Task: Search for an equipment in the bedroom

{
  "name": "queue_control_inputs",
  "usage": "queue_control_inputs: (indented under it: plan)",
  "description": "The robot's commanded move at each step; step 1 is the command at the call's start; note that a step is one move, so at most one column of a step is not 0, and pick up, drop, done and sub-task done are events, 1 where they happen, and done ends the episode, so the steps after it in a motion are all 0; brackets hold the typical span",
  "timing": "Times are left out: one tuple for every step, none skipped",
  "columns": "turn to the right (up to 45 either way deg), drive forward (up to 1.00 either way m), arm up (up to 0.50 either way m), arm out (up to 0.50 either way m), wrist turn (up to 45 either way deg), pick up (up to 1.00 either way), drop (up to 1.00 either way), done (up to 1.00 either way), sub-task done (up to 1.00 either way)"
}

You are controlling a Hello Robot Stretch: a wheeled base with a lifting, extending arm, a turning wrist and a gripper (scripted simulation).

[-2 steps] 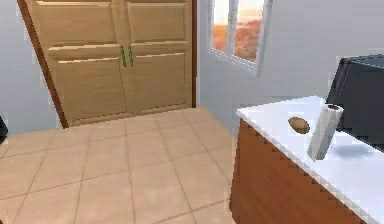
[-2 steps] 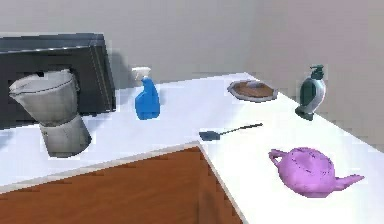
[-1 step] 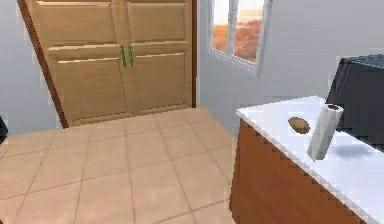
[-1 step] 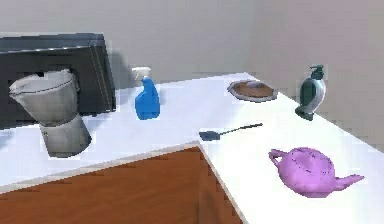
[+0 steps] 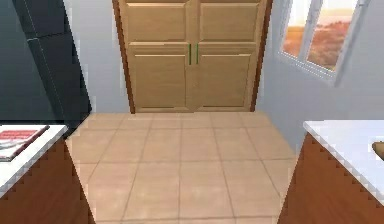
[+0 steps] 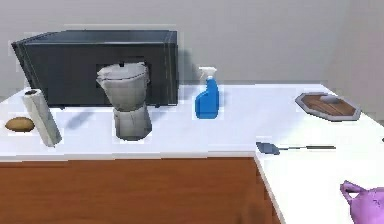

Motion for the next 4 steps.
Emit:
queue_control_inputs:
  plan:
    - [0.0,0.05,0.0,0.0,0.0,0.0,0.0,0.0,0.0]
    - [-6.0,0.0,0.0,0.0,0.0,0.0,0.0,0.0,0.0]
    - [0.0,1.0,0.0,0.0,0.0,0.0,0.0,0.0,0.0]
    - [0.0,0.1,0.0,0.0,0.0,0.0,0.0,0.0,0.0]
